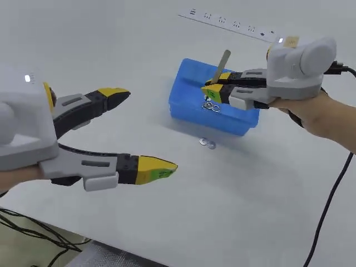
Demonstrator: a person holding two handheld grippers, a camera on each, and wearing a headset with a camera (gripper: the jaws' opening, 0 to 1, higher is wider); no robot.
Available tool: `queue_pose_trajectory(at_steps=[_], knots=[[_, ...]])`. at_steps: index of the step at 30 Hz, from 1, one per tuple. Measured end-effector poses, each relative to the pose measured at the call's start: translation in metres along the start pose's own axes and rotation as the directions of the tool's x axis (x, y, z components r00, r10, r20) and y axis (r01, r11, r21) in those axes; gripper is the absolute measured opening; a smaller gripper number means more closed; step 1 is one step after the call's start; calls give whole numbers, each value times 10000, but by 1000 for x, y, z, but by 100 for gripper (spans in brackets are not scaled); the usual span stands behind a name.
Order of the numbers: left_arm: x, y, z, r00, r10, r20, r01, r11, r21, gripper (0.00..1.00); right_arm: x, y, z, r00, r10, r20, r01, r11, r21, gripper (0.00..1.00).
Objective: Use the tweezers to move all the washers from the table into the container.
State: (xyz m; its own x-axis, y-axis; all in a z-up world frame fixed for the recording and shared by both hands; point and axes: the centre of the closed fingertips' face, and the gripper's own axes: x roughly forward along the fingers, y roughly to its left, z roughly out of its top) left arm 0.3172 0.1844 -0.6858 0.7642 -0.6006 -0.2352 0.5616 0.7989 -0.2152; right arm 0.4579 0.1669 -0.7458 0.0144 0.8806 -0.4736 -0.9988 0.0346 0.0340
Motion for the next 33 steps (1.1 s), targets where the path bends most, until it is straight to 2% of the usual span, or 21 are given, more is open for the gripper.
queue_pose_trajectory(at_steps=[7, 14, 16, 19, 25, 29, 33], knots=[[-6, 4, -1, 9998, 186, -59, -187, 9998, -45, 97, -1, -4, -6, 9997, -200, -159, 206, 9989, 422, 10], [-4, 2, 0, 9999, 123, -79, -124, 9999, -42, 97, -7, -12, -3, 9990, -439, -76, 443, 9972, 598, 11], [-3, 1, 2, 9999, 105, -7, -105, 9999, -37, 97, -10, -12, 0, 9989, -478, -8, 478, 9971, 587, 9], [0, 2, 9, 9994, 119, 321, -112, 9997, -212, 97, -13, -13, 3, 9979, -644, -20, 644, 9974, 333, 8], [15, 4, 18, 9987, -1, 507, 12, 9998, -216, 96, -19, -12, 7, 9973, -731, 15, 730, 9973, 98, 8], [32, 10, 27, 9983, -184, 554, 188, 9998, -71, 88, -23, -3, 12, 9977, -670, 19, 670, 9976, -165, 8], [47, 11, 39, 9960, -500, 741, 503, 9987, -32, 85, -27, 6, 17, 9986, -528, 44, 529, 9973, -517, 8]])
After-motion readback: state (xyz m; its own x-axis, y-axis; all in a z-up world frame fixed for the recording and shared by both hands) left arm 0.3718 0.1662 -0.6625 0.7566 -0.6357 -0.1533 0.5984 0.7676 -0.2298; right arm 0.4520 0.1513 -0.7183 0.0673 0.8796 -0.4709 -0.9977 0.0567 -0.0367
